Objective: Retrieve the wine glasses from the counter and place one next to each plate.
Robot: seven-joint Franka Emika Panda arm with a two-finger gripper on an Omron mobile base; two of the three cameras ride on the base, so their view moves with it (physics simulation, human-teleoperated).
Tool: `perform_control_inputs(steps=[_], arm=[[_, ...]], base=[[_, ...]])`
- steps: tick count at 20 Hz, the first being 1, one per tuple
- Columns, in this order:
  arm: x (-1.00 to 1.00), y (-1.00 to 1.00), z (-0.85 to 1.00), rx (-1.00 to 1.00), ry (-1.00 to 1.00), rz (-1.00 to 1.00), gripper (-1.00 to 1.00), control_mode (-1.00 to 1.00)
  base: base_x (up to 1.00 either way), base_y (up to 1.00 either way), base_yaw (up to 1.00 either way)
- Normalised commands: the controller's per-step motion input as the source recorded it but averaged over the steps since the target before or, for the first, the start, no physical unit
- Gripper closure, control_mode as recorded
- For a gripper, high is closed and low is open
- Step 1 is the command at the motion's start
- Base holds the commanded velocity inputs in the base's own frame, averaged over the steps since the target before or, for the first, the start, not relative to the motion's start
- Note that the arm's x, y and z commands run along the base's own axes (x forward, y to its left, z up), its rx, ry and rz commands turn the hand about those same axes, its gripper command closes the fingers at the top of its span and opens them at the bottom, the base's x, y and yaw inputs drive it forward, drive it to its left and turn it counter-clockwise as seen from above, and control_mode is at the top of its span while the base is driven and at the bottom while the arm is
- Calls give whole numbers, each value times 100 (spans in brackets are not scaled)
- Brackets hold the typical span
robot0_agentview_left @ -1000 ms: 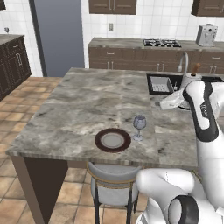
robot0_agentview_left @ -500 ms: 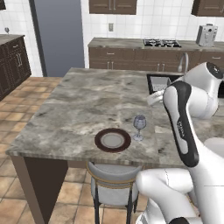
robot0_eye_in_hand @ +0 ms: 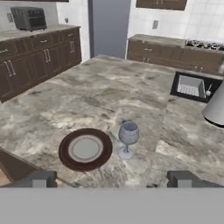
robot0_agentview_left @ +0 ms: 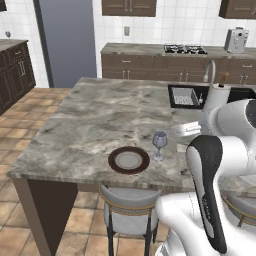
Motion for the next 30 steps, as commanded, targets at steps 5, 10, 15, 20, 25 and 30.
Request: perform_control_inputs(steps=[5, 10, 15, 20, 25, 30], arm=[[-40, 0, 0, -3, -15, -9, -100, 100], [0, 0, 0, 0, 0, 0, -100, 100], [0, 0, 0, 0, 0, 0, -100, 100], [0, 0, 0, 0, 0, 0, -100, 100], [0, 0, 0, 0, 0, 0, -100, 100], [0, 0, 0, 0, 0, 0, -100, 100]], base=[[-57, 9, -11], [-71, 67, -3], [-48, 100, 3], [1, 100, 6], [66, 100, 0], [98, 100, 0]])
